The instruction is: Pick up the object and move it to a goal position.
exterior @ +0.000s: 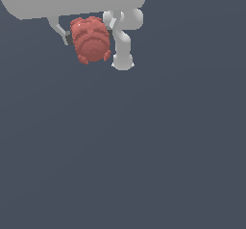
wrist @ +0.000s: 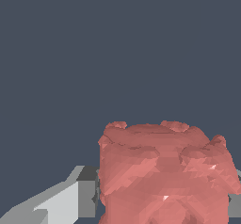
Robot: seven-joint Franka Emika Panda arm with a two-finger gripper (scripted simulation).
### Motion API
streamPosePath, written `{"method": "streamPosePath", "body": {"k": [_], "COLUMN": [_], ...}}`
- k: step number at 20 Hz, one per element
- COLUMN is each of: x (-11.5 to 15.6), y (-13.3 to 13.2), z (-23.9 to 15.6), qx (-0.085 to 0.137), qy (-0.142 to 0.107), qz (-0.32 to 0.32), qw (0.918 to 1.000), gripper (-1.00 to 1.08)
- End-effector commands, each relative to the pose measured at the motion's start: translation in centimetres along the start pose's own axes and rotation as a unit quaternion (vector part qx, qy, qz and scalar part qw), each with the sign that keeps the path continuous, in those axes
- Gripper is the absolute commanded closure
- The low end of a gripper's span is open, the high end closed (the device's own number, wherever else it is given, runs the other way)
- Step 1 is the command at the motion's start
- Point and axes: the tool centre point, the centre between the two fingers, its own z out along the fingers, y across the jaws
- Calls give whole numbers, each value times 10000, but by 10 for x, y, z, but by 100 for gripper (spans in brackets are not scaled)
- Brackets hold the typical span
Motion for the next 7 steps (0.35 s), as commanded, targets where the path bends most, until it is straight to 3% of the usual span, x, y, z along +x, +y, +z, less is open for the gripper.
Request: {"method": "streamPosePath", "body": {"k": [1,7], "x": [1,1], "y": [1,2], "z": [-3,-4], "qx": [0,0], "qy": [0,0], "qz": [-1,-1], "qw": [10000,10000], "gripper": [108,108]}}
